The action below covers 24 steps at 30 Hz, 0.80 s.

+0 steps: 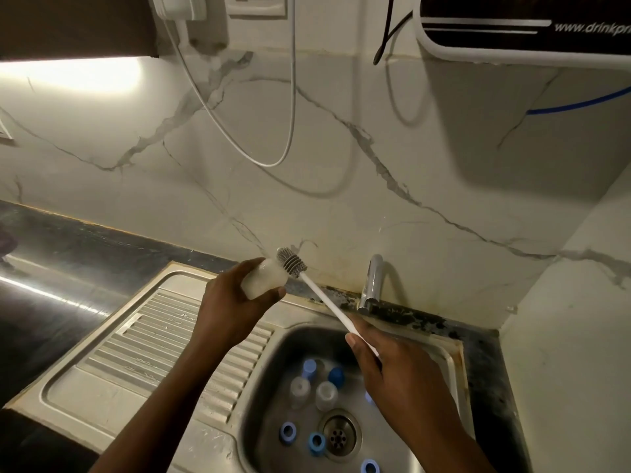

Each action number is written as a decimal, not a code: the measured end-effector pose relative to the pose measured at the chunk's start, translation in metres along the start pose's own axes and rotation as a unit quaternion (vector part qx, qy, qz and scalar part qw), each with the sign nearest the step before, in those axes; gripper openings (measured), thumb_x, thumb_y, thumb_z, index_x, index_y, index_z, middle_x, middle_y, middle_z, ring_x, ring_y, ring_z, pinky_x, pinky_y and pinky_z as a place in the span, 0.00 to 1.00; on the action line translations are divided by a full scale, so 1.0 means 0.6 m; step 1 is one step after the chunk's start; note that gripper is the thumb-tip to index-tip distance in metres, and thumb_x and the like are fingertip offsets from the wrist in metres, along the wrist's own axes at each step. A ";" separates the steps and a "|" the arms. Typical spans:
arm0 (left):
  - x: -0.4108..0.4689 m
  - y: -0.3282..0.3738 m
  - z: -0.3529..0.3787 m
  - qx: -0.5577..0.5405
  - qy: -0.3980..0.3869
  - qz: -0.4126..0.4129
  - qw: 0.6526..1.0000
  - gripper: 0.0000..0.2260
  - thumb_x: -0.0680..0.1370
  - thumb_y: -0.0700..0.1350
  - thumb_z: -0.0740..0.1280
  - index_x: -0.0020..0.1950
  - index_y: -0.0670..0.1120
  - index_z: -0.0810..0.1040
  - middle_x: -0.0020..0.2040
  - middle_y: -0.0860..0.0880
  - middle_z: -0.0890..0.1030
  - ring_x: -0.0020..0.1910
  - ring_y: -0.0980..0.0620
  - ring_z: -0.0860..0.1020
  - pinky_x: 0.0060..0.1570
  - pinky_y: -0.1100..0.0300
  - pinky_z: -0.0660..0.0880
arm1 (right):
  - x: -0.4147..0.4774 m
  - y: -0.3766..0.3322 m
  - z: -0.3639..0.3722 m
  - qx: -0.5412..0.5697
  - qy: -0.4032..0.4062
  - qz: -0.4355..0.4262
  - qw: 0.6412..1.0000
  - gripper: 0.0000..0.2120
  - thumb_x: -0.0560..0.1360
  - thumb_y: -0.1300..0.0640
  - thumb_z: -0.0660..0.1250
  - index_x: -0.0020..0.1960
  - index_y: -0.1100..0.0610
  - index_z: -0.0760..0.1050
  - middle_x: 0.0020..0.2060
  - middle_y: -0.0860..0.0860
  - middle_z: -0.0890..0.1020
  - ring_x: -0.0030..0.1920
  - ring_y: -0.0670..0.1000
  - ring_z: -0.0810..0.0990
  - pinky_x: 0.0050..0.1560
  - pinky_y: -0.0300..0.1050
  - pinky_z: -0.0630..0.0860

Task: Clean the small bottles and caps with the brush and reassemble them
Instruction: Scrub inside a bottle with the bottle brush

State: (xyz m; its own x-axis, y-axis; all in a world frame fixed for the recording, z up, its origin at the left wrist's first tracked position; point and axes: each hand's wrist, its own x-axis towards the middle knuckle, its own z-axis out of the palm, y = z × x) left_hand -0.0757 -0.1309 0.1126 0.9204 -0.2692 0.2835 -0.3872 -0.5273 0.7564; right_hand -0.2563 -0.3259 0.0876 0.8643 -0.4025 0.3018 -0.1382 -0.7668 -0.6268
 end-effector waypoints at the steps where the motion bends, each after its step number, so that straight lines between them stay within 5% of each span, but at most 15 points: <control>1: 0.001 -0.004 -0.001 -0.001 -0.005 -0.002 1.000 0.31 0.72 0.58 0.80 0.73 0.51 0.79 0.63 0.49 0.84 0.56 0.49 0.81 0.53 0.55 0.78 | -0.001 0.010 0.004 0.012 0.006 0.002 1.000 0.30 0.79 0.25 0.44 0.62 0.38 0.78 0.26 0.35 0.74 0.33 0.39 0.81 0.32 0.37 0.80; 7: 0.004 -0.021 0.007 -0.041 0.002 -0.036 0.999 0.30 0.72 0.58 0.80 0.69 0.52 0.73 0.61 0.52 0.80 0.55 0.49 0.80 0.44 0.60 0.77 | -0.008 0.016 -0.002 -0.044 -0.002 -0.015 0.999 0.30 0.80 0.30 0.47 0.67 0.43 0.79 0.32 0.38 0.79 0.32 0.37 0.80 0.38 0.31 0.79; 12: 0.007 -0.027 -0.002 -0.041 0.004 -0.010 0.999 0.27 0.71 0.59 0.80 0.63 0.53 0.73 0.58 0.53 0.81 0.53 0.50 0.81 0.40 0.61 0.75 | -0.021 0.012 -0.006 -0.045 -0.069 0.030 0.996 0.31 0.78 0.29 0.46 0.74 0.40 0.72 0.47 0.40 0.83 0.44 0.37 0.81 0.48 0.28 0.76; 17: 0.003 -0.027 -0.001 -0.067 -0.031 0.010 0.997 0.26 0.70 0.63 0.79 0.61 0.54 0.76 0.59 0.54 0.83 0.54 0.54 0.82 0.44 0.57 0.79 | -0.008 0.017 0.005 -0.029 -0.045 0.045 0.998 0.40 0.75 0.22 0.41 0.60 0.45 0.81 0.28 0.39 0.75 0.31 0.40 0.78 0.37 0.33 0.75; 20: -0.001 -0.032 -0.003 -0.126 -0.069 -0.015 0.989 0.29 0.66 0.69 0.79 0.60 0.56 0.78 0.60 0.54 0.83 0.56 0.52 0.83 0.48 0.50 0.85 | -0.002 0.009 0.001 -0.022 -0.061 0.059 0.996 0.32 0.78 0.28 0.47 0.64 0.45 0.80 0.29 0.38 0.75 0.33 0.40 0.81 0.39 0.38 0.81; 24: -0.009 -0.029 -0.007 -0.244 -0.152 -0.064 0.955 0.29 0.66 0.64 0.80 0.62 0.52 0.81 0.55 0.52 0.85 0.55 0.46 0.84 0.49 0.50 0.85 | 0.002 -0.001 0.002 -0.015 -0.073 0.052 0.996 0.25 0.81 0.34 0.54 0.70 0.44 0.77 0.33 0.39 0.78 0.35 0.40 0.81 0.39 0.36 0.81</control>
State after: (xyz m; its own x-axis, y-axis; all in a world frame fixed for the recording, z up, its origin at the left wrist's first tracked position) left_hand -0.0739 -0.1167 0.1005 0.8714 -0.4888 0.0408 -0.1315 -0.1526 0.9795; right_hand -0.2547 -0.3252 0.0873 0.9056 -0.4045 0.1278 -0.2427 -0.7410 -0.6261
